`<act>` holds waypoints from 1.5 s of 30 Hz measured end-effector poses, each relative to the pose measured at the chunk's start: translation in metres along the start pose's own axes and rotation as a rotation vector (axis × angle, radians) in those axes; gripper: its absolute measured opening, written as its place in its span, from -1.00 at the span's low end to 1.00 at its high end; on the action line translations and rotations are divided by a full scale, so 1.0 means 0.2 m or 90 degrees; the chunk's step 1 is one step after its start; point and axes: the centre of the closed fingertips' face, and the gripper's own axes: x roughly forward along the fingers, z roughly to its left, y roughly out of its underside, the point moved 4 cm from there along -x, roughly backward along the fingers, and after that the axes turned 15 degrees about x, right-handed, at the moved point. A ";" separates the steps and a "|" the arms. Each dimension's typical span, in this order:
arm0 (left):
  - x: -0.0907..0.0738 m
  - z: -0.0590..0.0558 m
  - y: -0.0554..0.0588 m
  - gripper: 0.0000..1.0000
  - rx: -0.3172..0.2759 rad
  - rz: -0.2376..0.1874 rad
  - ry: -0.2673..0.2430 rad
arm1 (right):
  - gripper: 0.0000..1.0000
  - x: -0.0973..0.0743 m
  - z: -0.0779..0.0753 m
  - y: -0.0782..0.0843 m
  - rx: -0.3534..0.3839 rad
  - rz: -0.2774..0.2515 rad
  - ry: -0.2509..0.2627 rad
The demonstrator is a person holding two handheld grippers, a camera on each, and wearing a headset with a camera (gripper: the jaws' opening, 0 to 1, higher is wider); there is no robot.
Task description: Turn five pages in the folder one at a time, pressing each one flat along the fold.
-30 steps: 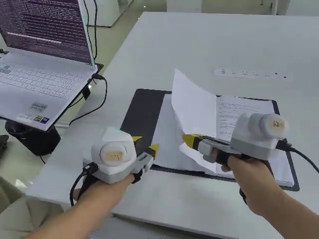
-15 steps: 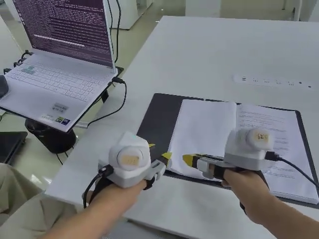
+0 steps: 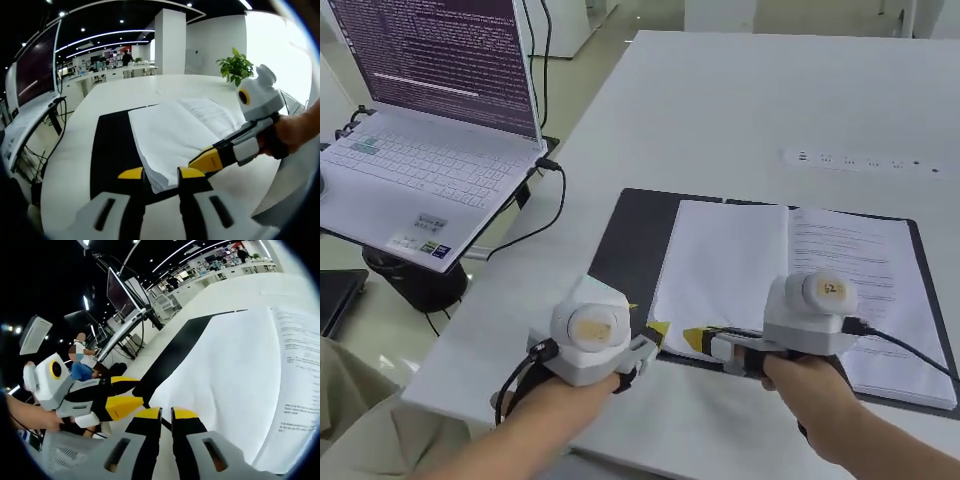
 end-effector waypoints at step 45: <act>0.14 -0.11 0.15 -0.61 0.002 0.055 -0.017 | -1.00 -0.17 -0.52 -0.48 0.244 -0.112 0.047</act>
